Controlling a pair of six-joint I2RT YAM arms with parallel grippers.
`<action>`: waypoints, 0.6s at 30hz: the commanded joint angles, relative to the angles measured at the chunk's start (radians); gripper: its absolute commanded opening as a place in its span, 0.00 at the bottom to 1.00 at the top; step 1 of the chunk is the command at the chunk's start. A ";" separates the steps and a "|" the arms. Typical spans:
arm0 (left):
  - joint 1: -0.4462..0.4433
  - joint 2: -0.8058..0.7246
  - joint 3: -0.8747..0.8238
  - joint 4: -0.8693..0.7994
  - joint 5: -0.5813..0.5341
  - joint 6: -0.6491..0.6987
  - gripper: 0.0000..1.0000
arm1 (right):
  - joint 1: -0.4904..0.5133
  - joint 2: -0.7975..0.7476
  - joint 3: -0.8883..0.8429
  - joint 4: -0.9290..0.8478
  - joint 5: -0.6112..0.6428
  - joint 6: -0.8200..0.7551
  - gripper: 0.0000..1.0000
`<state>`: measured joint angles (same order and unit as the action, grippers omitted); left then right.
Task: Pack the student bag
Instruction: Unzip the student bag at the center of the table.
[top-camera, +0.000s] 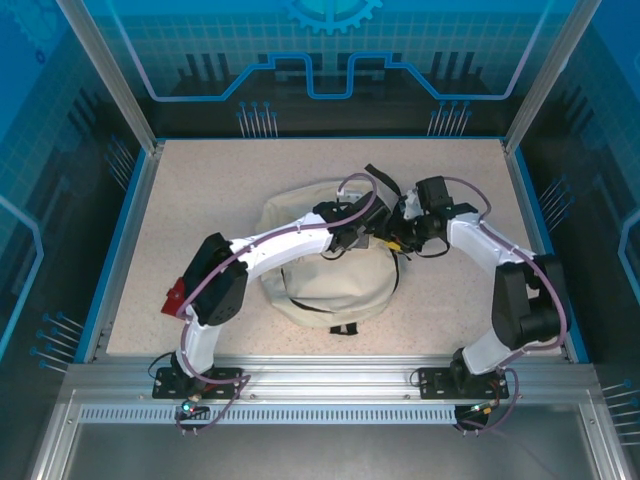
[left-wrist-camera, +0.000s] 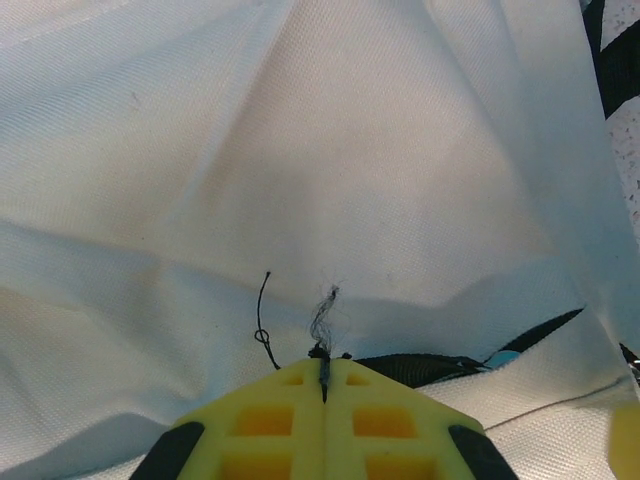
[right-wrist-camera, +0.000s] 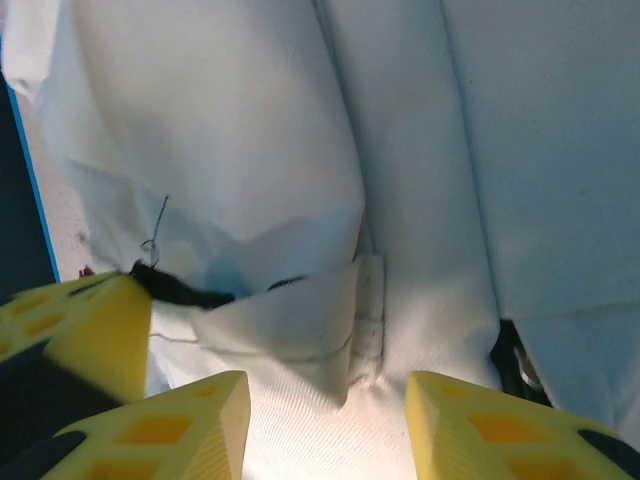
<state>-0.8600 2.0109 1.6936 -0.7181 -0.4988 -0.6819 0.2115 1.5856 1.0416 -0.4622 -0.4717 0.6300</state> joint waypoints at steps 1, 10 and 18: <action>0.018 -0.072 -0.038 -0.026 -0.037 -0.032 0.00 | 0.013 0.062 0.039 0.009 0.000 0.010 0.41; 0.060 -0.253 -0.234 -0.085 -0.020 -0.115 0.00 | 0.014 0.098 0.038 -0.052 0.076 0.008 0.37; 0.085 -0.337 -0.310 0.051 0.215 -0.026 0.20 | 0.016 0.064 0.035 -0.065 0.053 -0.033 0.38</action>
<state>-0.7765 1.6936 1.3884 -0.7479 -0.4156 -0.7448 0.2180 1.6802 1.0733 -0.4915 -0.4232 0.6250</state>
